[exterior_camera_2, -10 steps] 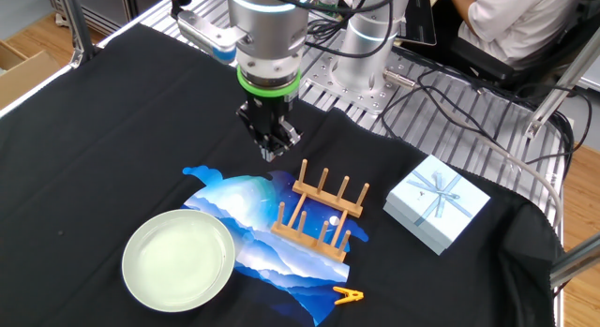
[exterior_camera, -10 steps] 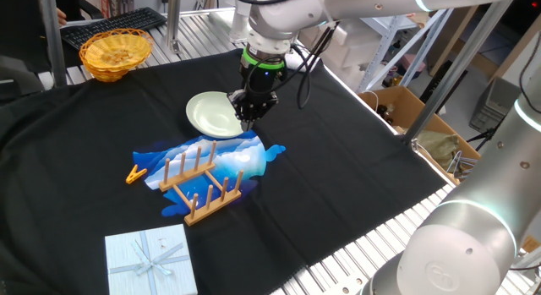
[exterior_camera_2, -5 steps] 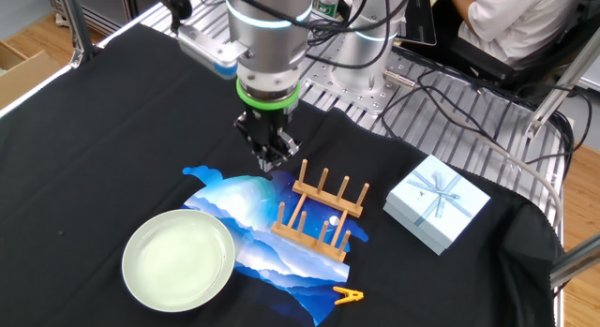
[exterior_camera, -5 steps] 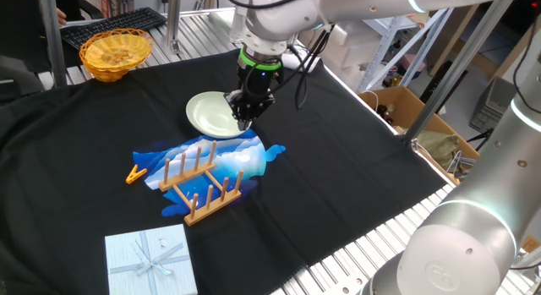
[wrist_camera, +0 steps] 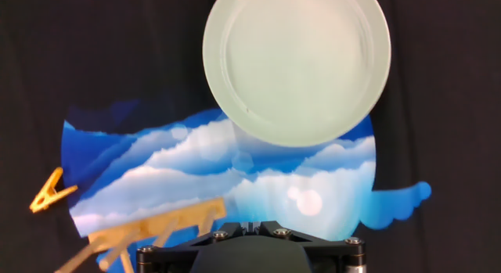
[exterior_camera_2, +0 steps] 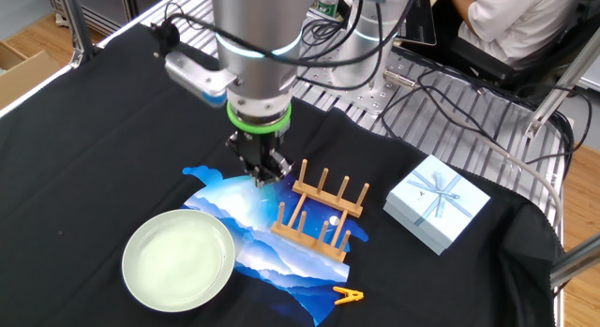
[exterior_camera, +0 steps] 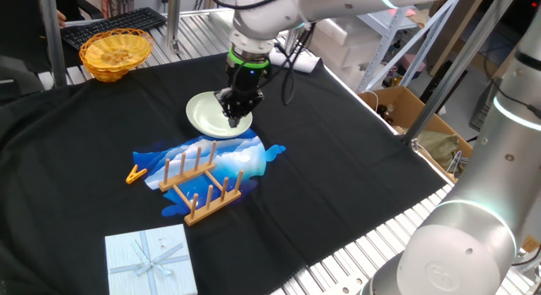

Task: Put the dish on the dish rack

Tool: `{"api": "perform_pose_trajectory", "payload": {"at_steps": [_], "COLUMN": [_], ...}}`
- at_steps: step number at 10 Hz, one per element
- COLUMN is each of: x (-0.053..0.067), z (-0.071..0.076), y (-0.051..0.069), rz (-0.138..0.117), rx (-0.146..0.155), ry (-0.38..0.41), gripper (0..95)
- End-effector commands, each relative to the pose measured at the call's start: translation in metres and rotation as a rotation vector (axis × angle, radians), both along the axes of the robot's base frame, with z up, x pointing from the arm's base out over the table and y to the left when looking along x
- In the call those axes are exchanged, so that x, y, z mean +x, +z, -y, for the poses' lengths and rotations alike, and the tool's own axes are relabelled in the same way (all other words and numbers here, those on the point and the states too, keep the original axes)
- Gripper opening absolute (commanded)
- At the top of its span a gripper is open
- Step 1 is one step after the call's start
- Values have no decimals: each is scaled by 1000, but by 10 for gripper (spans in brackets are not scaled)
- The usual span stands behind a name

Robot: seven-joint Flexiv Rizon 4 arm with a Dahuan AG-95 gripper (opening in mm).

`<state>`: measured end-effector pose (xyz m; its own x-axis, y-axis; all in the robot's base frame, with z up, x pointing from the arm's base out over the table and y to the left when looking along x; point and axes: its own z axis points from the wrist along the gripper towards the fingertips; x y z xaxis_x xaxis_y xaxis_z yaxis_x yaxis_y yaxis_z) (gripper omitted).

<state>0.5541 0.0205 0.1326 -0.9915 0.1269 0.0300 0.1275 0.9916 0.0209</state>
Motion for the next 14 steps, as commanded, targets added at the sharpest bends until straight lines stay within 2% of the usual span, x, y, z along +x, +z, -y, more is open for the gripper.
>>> {"api": "perform_pose_trajectory", "payload": {"at_steps": [1,5,8,10,14], "x": [13,40,52,61,72], "z": [-3,-14,-19,-17,-14], "y": [-2,-4,-8,-7,-16], "rz": [-6,-5,-2,-20,-12], "rx": [8,13,20,32,26], "ry": [-2,14,-8,-19,-5], "gripper": [0,0,0,0,0]}}
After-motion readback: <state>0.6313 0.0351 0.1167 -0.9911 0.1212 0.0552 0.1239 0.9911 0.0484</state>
